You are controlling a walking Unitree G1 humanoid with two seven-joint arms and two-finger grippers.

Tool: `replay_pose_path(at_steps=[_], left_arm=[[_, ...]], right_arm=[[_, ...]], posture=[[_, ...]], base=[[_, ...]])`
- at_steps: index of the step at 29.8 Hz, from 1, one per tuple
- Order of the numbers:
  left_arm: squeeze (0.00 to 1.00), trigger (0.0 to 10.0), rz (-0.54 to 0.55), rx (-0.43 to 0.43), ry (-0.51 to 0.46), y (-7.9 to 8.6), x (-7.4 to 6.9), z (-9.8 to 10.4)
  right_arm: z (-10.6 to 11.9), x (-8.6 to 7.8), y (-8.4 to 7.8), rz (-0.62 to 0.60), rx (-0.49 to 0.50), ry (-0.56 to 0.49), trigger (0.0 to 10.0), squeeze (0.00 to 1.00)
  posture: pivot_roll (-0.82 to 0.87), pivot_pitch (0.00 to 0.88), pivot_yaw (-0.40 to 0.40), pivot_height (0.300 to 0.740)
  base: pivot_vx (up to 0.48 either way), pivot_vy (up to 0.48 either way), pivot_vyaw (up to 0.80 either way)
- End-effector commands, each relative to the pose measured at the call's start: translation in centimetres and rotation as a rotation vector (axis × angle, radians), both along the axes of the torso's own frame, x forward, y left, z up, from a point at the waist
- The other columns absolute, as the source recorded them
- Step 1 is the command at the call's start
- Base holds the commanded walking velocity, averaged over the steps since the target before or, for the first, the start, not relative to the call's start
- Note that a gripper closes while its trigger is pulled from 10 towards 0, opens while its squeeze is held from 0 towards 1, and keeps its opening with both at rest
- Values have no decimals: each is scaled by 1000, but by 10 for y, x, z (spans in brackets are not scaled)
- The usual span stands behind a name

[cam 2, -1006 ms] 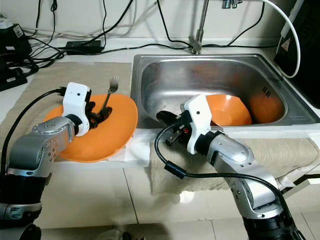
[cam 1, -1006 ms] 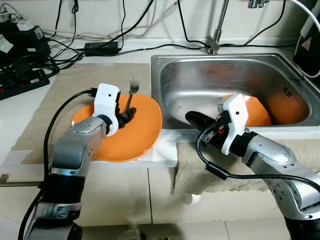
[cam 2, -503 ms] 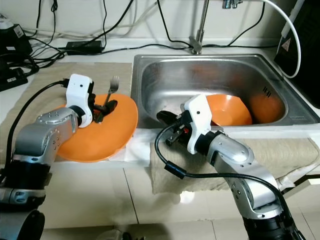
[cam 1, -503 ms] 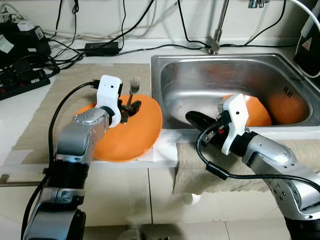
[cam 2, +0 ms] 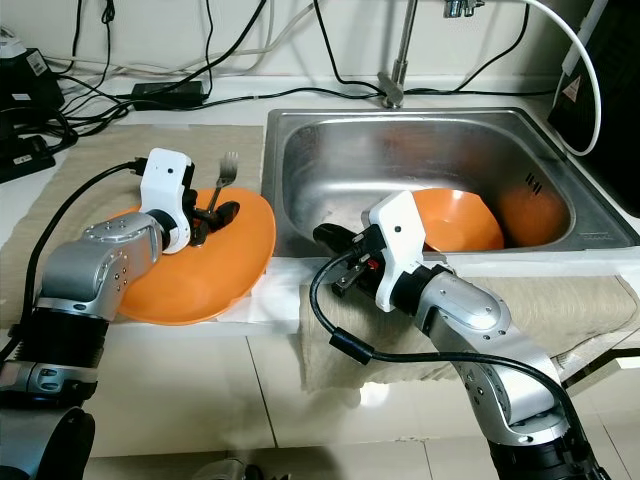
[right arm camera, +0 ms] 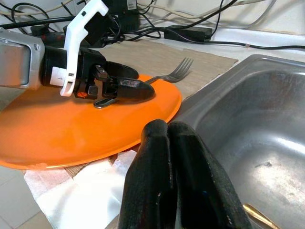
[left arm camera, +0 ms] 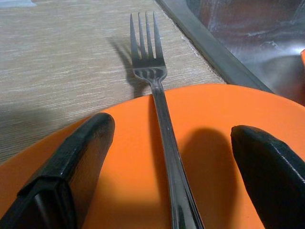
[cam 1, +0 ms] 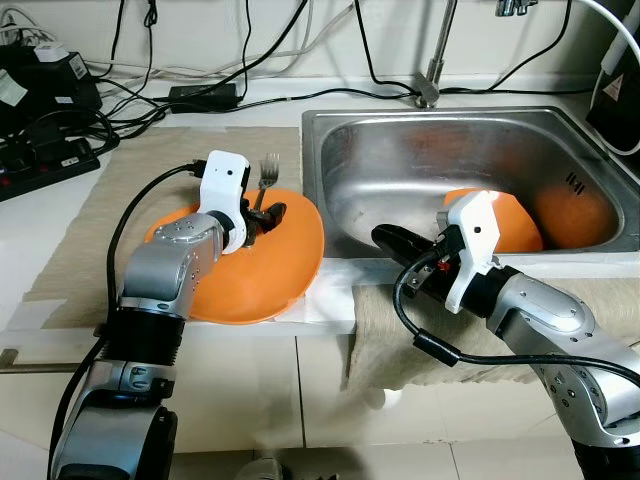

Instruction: Kitchen organization

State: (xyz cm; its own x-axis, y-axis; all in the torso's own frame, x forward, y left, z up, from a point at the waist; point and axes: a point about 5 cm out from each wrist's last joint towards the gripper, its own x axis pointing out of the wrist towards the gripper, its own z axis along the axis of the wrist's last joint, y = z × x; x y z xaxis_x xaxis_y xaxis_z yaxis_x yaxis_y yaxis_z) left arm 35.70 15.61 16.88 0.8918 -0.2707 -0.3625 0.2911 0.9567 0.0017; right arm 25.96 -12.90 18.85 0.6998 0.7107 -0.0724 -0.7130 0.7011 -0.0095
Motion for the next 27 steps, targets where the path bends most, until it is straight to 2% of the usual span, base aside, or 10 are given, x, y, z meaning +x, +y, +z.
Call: replay_pose_path(at_steps=[1, 19, 20, 21, 22, 27], left_arm=[[0, 10000, -11, 12, 7, -2, 2, 1], [0, 10000, -35, 43, 54, -1, 3, -7], [0, 9098, -33, 43, 57, -1, 3, -7], [0, 3804, -33, 38, 62, -1, 3, -8], [0, 0, -35, 37, 66, -1, 3, -8], [0, 0, -64, 14, 98, -3, 1, -12]], right_arm=[[4, -1, -4, -17, -6, -7, 10000, 0], [3, -1, -4, -22, -10, -5, 10000, 0], [3, -1, -4, -22, -9, -5, 10000, 0], [4, -1, -4, -22, -9, -5, 10000, 0], [4, -1, -4, -22, -9, -4, 10000, 0], [3, -2, -4, -22, -9, -2, 10000, 0]], posture=[[-35, 0, 48, 740], [-39, 2, 50, 740], [-39, 2, 50, 740], [-39, 2, 49, 740], [-39, 2, 49, 740], [-38, 5, 48, 740]], base=[[0, 0, 0], [0, 0, 0], [0, 0, 0], [0, 0, 0], [0, 0, 0], [0, 0, 0]])
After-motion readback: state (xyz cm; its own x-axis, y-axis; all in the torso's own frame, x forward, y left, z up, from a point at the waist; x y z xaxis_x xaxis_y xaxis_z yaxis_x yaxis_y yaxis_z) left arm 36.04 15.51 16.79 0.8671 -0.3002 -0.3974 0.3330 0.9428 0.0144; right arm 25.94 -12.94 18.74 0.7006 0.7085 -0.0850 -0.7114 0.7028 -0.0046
